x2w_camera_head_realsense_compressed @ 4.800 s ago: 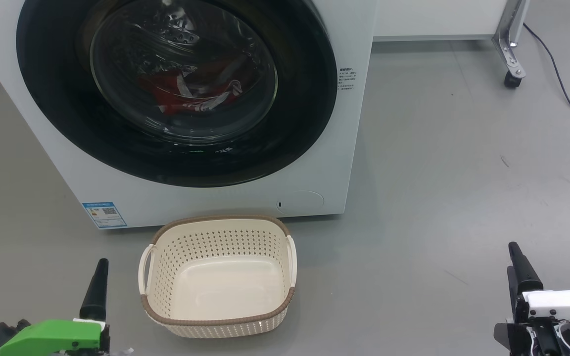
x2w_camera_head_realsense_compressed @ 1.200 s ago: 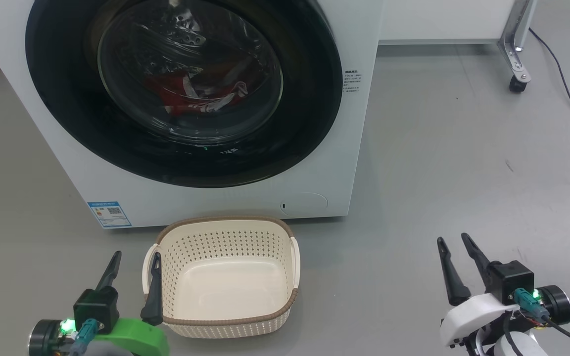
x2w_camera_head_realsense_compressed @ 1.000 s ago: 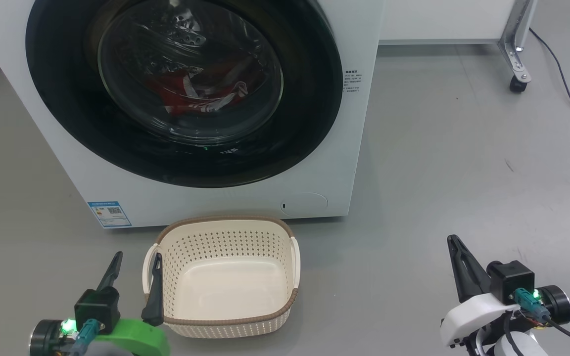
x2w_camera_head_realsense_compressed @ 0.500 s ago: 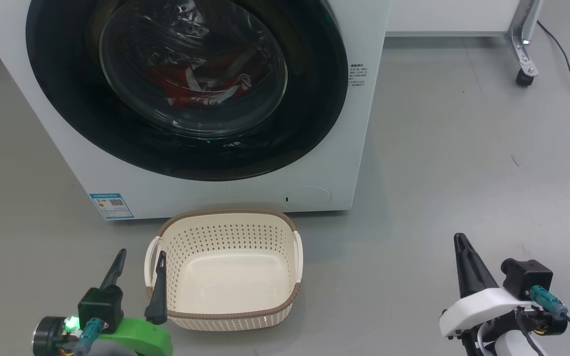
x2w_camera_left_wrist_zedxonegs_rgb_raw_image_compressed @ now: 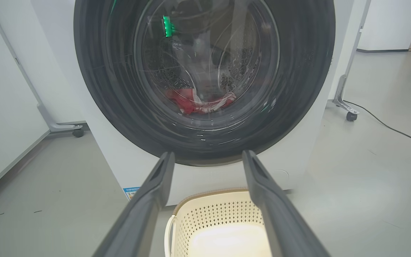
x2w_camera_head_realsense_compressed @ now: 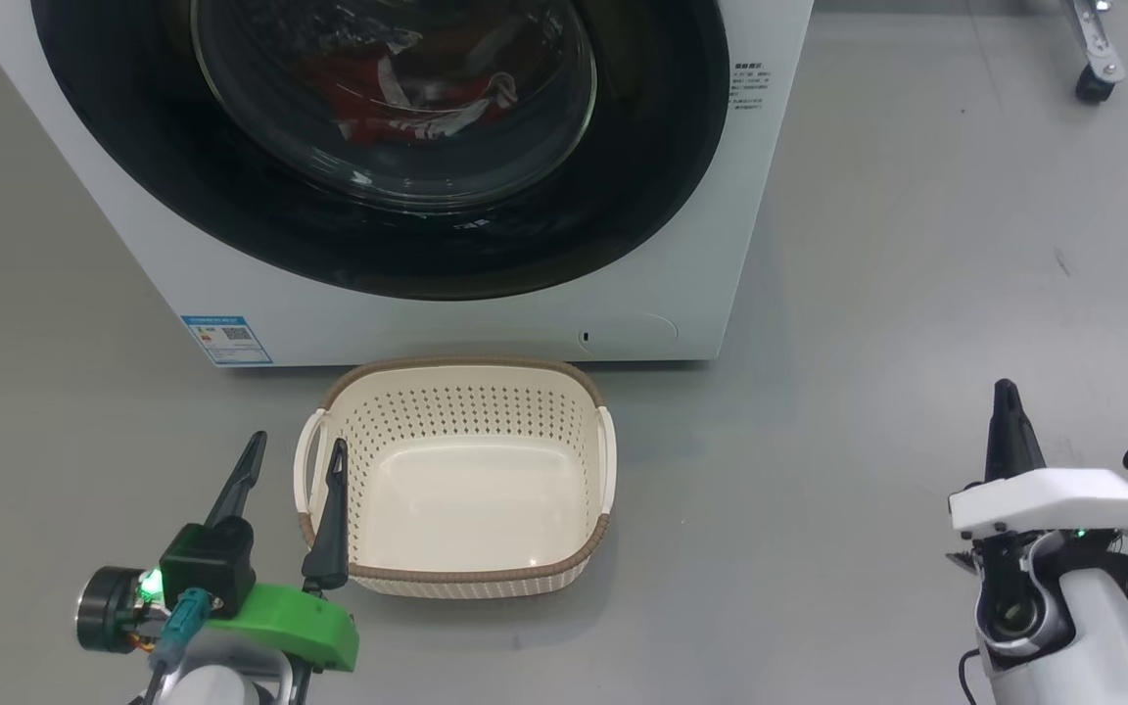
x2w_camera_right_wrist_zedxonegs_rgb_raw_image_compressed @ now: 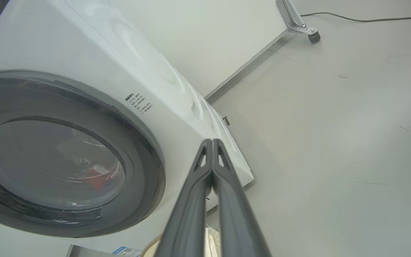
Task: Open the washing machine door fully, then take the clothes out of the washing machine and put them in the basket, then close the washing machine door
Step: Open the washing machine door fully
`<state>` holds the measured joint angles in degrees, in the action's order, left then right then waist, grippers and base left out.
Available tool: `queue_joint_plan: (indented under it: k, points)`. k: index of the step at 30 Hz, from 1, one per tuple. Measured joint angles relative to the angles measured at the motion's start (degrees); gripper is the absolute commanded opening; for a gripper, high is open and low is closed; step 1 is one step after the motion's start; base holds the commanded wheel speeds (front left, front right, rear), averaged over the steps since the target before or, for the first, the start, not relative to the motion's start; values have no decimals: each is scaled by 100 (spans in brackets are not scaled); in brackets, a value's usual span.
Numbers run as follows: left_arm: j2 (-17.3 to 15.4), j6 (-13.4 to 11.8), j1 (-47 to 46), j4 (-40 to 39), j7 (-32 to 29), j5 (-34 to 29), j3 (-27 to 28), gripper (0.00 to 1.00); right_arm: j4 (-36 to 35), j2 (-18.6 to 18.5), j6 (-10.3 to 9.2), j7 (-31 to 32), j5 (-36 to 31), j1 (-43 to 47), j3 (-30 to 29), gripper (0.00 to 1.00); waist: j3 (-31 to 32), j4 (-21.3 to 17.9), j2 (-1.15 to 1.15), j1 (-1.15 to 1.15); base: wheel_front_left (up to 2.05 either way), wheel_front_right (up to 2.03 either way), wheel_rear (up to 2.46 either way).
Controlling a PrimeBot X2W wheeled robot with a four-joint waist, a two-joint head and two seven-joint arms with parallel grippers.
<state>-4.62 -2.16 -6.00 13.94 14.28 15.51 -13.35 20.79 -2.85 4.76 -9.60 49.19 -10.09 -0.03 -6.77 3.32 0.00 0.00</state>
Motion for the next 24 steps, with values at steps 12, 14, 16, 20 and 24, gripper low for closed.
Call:
queue_joint_plan:
  k: [12, 14, 16, 20, 24]
  points:
    - [66, 107, -323, -174, 1, -100, -85, 100, 51, 12, 70, 1095, 1983, -1145, -664, 0, -530, 169, 0, 0, 0, 0, 0]
    - [78, 148, -384, -175, 1, -101, -142, 100, 52, 5, 70, 1301, 2269, -1366, -775, 0, -624, 210, 0, 0, 0, 0, 0]
    - [101, 178, -461, -178, 1, -110, -163, 100, 54, -3, 62, 1505, 2513, -1589, -858, 0, -717, 256, 0, 0, 0, 0, 0]
    - [120, 200, -615, -221, 1, -166, -179, 100, 78, -20, -76, 1884, 2820, -2033, -945, 0, -907, 353, 0, 0, 0, 0, 0]
    - [147, 247, -743, -285, 1, -232, -205, 100, 89, -148, -247, 2225, 2998, -2465, -996, 0, -1101, 444, 0, 0, 0, 0, 0]
